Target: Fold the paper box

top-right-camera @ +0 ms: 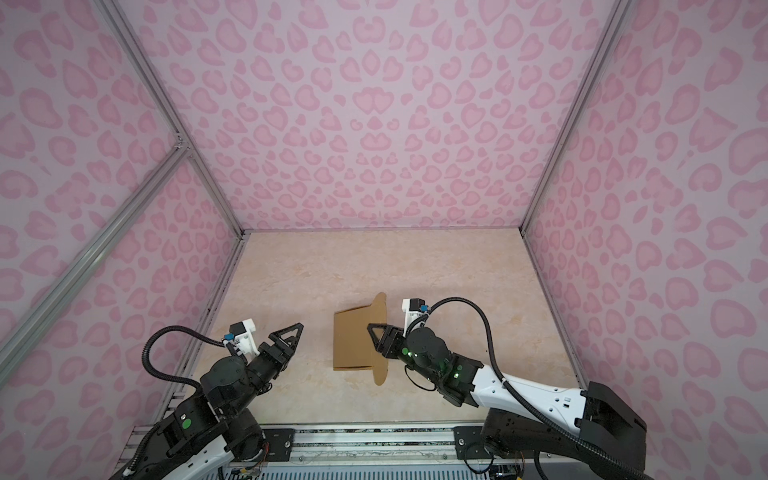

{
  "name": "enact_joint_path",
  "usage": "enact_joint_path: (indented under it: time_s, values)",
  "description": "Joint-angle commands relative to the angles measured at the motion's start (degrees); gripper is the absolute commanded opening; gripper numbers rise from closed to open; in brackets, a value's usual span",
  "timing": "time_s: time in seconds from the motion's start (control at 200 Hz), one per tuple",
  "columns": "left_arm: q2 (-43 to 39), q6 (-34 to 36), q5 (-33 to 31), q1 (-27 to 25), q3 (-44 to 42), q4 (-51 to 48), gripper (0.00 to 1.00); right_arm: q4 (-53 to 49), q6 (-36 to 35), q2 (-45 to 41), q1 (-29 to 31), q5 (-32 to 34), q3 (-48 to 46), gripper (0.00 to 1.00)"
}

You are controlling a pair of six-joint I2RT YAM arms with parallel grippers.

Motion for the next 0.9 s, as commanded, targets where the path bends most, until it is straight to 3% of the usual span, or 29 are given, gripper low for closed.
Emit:
enact_joint_path:
  time_s: [0.0,0.195,0.415,0.895]
  values:
    - [-1.63,0.17,-0.75,0.00,-2.38,-3.76,0.75,-14.73,-7.57,-2.65,0.11,1.46,0.93,0.57]
    - [-3.94,-2.56,0.55,0.02,-7.80,-2.01,0.75,-27.72,-14.05,-5.84,0.78,4.96,5.41,0.55]
    - [-3.79,-2.31,1.06,0.00,-9.55,-0.85,0.75,-41.43,-21.56,-2.00,3.14,10.46,13.94,0.53]
    - [-2.73,-4.06,2.65,0.00,-13.33,2.80,0.75,-46.05,-27.84,6.74,6.01,11.75,20.56,0.54]
